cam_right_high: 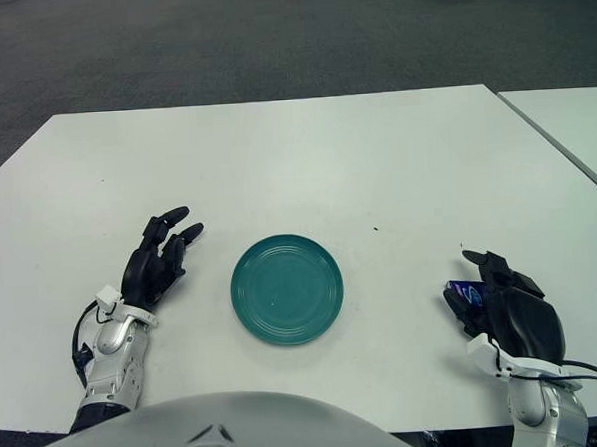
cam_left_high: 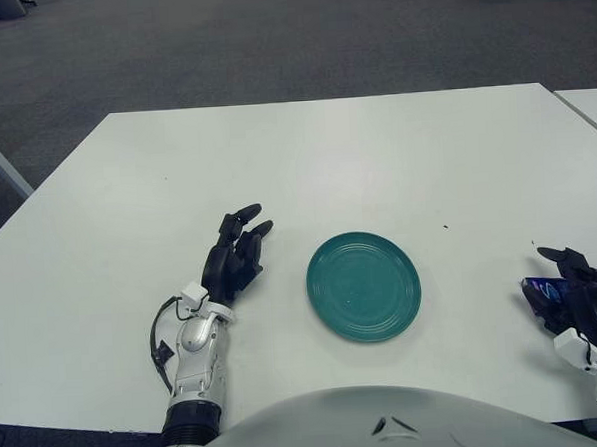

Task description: Put the gum into the plate.

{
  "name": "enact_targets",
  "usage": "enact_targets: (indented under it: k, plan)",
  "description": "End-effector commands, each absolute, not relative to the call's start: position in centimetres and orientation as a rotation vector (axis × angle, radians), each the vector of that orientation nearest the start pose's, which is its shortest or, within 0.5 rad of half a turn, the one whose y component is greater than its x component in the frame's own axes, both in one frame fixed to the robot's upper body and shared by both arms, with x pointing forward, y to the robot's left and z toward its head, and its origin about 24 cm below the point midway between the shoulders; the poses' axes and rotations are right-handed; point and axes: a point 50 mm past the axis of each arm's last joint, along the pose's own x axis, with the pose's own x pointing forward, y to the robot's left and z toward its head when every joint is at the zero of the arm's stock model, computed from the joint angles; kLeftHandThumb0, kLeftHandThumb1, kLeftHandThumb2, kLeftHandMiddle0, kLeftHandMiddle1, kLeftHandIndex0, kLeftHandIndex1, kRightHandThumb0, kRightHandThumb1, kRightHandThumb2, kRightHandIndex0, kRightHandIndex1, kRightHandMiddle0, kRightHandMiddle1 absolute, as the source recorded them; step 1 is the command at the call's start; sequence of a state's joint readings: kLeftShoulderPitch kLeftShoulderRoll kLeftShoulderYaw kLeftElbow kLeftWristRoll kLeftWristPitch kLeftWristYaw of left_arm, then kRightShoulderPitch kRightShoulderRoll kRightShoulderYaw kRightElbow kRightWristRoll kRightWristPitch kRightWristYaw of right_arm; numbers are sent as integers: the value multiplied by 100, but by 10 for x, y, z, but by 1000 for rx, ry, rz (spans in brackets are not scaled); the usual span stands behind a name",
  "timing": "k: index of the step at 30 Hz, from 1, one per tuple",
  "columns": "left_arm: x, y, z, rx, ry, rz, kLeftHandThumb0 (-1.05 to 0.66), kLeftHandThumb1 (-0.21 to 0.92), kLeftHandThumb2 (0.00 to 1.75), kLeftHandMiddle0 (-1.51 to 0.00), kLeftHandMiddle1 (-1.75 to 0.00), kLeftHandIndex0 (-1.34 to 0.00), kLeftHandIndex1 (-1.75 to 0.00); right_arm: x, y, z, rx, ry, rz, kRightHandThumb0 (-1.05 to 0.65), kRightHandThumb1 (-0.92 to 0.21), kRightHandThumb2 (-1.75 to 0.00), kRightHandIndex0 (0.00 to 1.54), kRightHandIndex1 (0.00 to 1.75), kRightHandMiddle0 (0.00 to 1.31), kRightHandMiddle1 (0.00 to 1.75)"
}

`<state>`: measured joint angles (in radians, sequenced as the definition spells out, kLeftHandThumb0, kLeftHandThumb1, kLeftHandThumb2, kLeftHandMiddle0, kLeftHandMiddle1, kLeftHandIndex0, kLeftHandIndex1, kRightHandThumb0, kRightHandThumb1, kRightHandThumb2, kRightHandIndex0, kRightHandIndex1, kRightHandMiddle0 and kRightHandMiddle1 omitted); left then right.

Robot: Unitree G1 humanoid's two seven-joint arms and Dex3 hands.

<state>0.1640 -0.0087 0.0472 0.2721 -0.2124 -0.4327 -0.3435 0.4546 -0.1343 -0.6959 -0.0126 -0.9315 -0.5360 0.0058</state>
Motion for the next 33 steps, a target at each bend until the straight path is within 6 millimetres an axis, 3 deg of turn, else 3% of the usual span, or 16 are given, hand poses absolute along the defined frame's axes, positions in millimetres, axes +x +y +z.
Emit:
enact_targets:
  k: [1,33]
  plan:
    - [189,162,-41,-210,111,-140,-80,92,60,-30,-67,0,-103,28,-336,-13,-1319,699,16,-83,-92,-58,36,12,0,78]
    - [192,163,-44,-261,120,-133,-80,92,58,-32,-70,-1,-107,37,-336,-21,-1388,668,41,-78,-92,-46,40,8,0,82]
